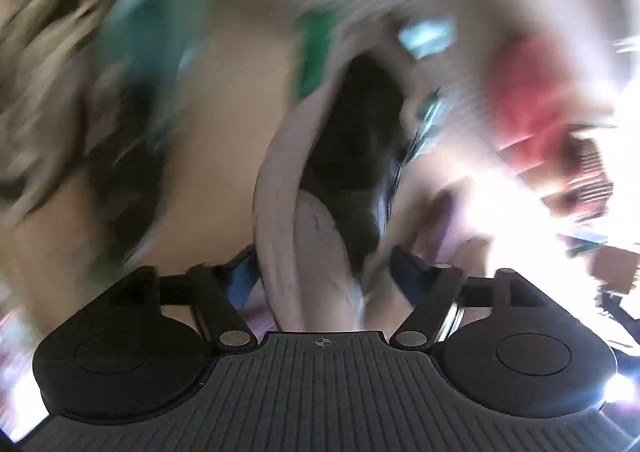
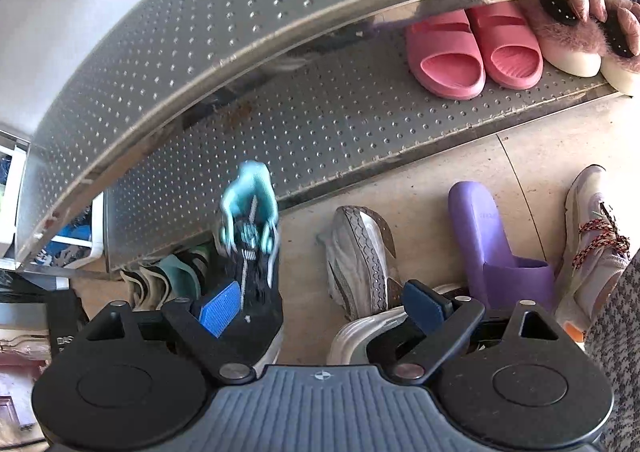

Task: Organize scattered shoes
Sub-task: 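Lower the second sneaker beside the first black-and-teal sneaker and release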

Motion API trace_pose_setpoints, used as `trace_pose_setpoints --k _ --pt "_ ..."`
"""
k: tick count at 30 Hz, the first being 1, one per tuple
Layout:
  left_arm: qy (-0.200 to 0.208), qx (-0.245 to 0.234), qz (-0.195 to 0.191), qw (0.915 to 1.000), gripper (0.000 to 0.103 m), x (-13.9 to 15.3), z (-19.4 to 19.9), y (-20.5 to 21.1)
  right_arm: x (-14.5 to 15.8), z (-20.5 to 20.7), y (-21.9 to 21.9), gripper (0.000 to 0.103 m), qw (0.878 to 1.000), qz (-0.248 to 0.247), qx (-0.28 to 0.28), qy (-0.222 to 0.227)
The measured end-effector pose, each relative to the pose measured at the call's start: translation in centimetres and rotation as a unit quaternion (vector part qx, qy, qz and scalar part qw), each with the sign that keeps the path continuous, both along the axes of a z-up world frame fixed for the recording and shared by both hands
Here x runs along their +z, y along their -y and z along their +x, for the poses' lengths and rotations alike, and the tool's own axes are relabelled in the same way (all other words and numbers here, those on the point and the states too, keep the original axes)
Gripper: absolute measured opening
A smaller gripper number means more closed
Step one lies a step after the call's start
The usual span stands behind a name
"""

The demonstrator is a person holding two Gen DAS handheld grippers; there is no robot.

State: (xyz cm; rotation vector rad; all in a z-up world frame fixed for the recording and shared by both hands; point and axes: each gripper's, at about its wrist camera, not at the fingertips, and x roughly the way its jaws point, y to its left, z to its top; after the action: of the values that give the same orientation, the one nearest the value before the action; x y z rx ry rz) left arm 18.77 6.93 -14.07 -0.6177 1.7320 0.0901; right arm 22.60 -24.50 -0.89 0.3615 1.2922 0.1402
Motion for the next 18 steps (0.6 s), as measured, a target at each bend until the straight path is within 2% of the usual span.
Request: trace_pose_setpoints --k 1,3,5,6,7,9,11,12,14,16,18 --pt "0.002 -0.033 0.041 0.9986 0.077 1.0 -0.3 0.1 -0.1 0.0 -0.3 0.089 1.0 0.0 0.005 0.0" --pt "0.007 -0.1 0.122 0.9875 0.079 3.2 -1.0 0.4 -0.2 -0.2 -1.2 0.089 1.0 0.004 0.022 0.002" --pt "0.058 -0.19 0.161 0.9667 0.082 7.3 -1.7 1.3 -0.2 -0.5 -2.4 0.089 0.999 0.008 0.045 0.008" --pt "0.062 -0.196 0.164 0.9649 0.085 7.6 -1.5 1.3 -0.2 -0.6 -2.8 0.089 0.999 0.01 0.053 0.01" --pt "0.097 -0.254 0.2 0.9414 0.087 10.2 -2.0 2.3 -0.4 -1.0 -3.8 0.089 0.997 0.01 0.074 0.016" --pt "0.145 -0.301 0.23 0.9142 0.091 12.4 -2.7 2.8 -0.7 -1.6 -5.3 0.088 0.994 0.005 0.106 0.024" --pt "0.18 -0.305 0.242 0.9036 0.093 13.1 -2.7 2.7 -1.2 -2.2 -6.5 0.088 0.991 -0.003 0.131 0.028" --pt "0.188 -0.298 0.243 0.9037 0.093 13.0 -2.3 2.1 -1.5 -2.4 -7.0 0.088 0.989 -0.007 0.142 0.031" --pt "0.191 -0.233 0.216 0.9287 0.09 11.5 -1.1 0.3 -1.9 -2.8 -7.6 0.087 0.987 -0.012 0.157 0.038" --pt "0.171 -0.209 0.196 0.9426 0.081 10.7 -0.4 -0.5 -2.1 -3.2 -7.8 0.085 0.985 -0.015 0.164 0.05" --pt "0.181 -0.205 0.194 0.9421 0.082 11.1 0.0 -1.4 -2.0 -3.7 -7.8 0.085 0.984 -0.018 0.167 0.066"
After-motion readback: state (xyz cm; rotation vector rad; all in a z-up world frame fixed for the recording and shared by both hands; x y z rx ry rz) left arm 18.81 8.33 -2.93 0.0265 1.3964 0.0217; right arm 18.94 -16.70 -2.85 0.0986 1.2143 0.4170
